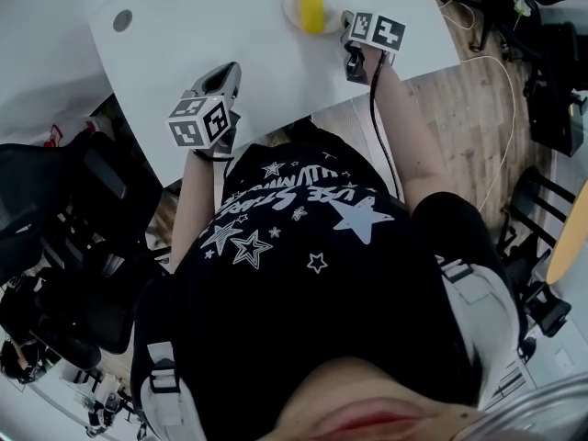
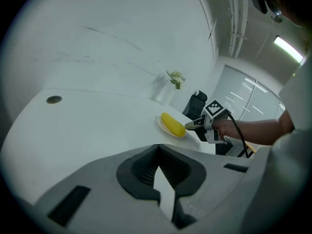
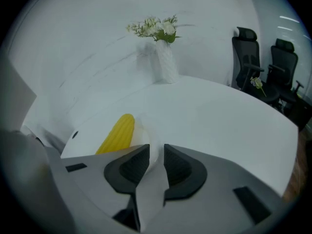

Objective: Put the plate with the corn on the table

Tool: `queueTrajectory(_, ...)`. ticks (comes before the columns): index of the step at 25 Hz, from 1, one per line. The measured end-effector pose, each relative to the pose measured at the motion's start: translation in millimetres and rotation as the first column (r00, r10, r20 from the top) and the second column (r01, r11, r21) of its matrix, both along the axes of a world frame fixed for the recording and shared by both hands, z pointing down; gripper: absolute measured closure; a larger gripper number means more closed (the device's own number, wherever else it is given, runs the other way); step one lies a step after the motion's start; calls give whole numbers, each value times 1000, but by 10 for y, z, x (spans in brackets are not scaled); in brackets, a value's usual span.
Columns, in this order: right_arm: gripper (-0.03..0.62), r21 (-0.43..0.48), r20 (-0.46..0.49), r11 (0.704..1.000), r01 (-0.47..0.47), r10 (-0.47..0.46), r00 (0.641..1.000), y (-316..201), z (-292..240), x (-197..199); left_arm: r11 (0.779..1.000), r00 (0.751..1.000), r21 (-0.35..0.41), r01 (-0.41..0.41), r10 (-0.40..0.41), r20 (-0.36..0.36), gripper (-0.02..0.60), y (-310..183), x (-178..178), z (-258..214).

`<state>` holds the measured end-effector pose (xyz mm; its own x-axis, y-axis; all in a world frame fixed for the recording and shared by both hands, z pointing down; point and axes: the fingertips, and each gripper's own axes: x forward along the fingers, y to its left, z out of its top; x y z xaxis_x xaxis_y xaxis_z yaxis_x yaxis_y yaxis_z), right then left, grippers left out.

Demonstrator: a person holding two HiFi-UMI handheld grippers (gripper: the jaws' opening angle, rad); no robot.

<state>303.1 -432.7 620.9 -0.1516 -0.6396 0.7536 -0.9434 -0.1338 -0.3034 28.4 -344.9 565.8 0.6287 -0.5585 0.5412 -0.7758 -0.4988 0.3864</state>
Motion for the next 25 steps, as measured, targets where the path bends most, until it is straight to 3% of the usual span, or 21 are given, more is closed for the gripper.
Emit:
queueTrajectory(6,548,128,-62,991,-35,43,997,419,-515,-205,999,1000,37,-8,8,23,575,513,-629,-218)
queueTrajectory(14,566,287,-85,957,47,-23,996,1097,-1104,-1116,996,999,84,43,-43,5,575,1180,-1445,-437)
queueTrajectory(18,568,320,-78,945,69,-46,996,1504,-1276,-1531,995,1000,94,19,-19,-2,575,1562,-1685,-515)
queueTrajectory(25,571,367,-73,930,34,-8,997,2098,-1517,-1959,994,1000,111,-14,16,-13,575,2019,-2065,-647)
